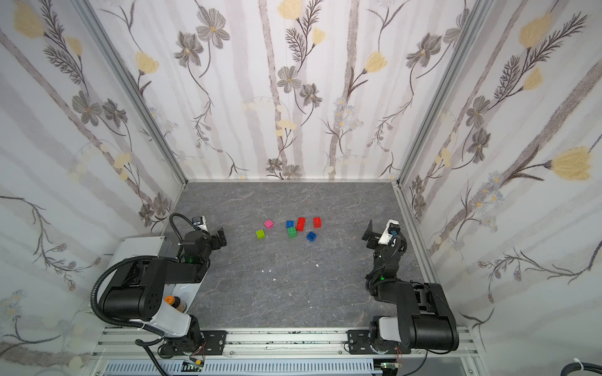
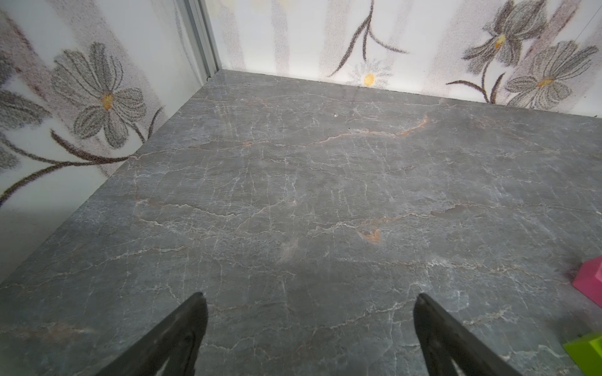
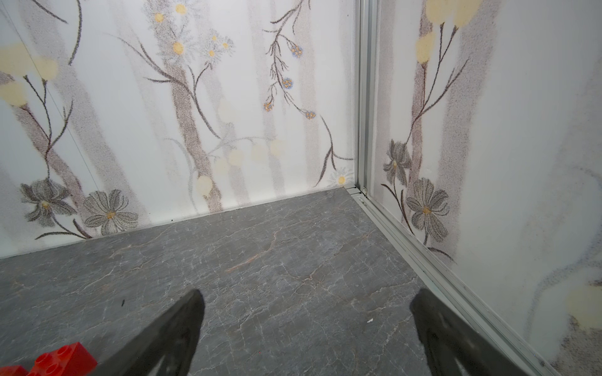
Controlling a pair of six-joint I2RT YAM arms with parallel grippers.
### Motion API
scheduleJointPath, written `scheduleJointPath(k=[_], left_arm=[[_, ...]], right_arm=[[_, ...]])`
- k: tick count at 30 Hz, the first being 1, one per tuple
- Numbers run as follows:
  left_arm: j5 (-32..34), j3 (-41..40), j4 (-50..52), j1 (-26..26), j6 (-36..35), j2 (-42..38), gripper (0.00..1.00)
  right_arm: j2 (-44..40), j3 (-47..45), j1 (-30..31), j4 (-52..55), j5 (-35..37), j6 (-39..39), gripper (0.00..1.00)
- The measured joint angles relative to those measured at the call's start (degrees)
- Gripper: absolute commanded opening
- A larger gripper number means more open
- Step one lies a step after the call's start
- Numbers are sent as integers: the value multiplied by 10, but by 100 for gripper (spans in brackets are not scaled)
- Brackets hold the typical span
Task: Assemble the number 4 with lego
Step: Adjust the lego brick at the center of the board.
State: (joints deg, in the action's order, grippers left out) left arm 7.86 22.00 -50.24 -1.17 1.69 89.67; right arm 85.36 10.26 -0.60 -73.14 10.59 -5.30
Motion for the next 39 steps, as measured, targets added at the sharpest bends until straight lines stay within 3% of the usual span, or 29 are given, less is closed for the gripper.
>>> scheduleJointPath(k=[3,6,10,15,19,23,27,31,35,39], left_arm=[[12,19,70,-12,-2,-60,100],[28,71,144,-26,1,-159,100],[94,126,233,-77,32,-243,100],[160,243,418,-183,113,-240,100],[148,305,542,-222,211,-197,100],[95,309,624,-217,305,-178,100],[45,289,645,-171,359,-176,100],[0,287,663,-130,380,-152,100],[-43,306,687,-122,378,-116,100],[-85,329,696,-122,371,-67,100]], right_arm=[[-53,42,14,73,-8,13,100],[-93,154,28,214,-36,13,100],[-58,321,66,395,-98,-15,100],[38,458,175,596,-201,-45,100],[122,526,248,721,-245,-68,100],[211,618,315,826,-235,-80,100],[284,691,352,887,-195,-85,94],[345,761,360,933,-155,-98,90],[412,848,372,963,-133,-101,86],[440,863,380,983,-136,-101,79]])
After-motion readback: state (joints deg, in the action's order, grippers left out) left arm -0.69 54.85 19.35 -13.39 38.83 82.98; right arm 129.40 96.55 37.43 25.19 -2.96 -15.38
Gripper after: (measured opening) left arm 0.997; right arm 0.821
